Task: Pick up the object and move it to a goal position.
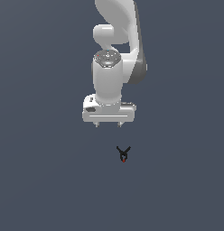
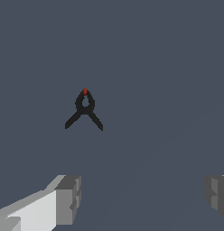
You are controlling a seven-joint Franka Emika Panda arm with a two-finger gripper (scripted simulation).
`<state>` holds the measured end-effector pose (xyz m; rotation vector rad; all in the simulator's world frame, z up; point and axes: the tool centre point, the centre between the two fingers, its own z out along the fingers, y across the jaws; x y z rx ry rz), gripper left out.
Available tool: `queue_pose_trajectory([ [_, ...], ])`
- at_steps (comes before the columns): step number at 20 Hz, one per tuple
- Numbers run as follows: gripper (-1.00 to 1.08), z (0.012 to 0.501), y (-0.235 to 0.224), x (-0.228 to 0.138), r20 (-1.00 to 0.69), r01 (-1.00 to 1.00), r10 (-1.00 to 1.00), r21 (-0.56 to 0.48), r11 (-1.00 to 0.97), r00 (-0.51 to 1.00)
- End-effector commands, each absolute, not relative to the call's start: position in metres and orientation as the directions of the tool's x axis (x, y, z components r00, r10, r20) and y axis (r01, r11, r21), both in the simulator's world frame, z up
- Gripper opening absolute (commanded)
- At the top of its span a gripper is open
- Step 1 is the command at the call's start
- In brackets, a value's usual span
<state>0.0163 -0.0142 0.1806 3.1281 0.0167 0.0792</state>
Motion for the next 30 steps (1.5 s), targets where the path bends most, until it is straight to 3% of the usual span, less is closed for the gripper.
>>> queue_pose_trajectory([
  [1, 1.00, 0.181, -0.014, 0.016, 0.051, 0.010, 0.011, 0.013, -1.000, 0.999],
  [18, 1.00, 0.177, 0.006, 0.028, 0.058, 0.074, 0.076, 0.033, -0.997, 0.995],
  [30, 1.00, 0.125, 0.031, 0.060, 0.031, 0.022, 0.022, 0.015, -1.000, 0.999],
])
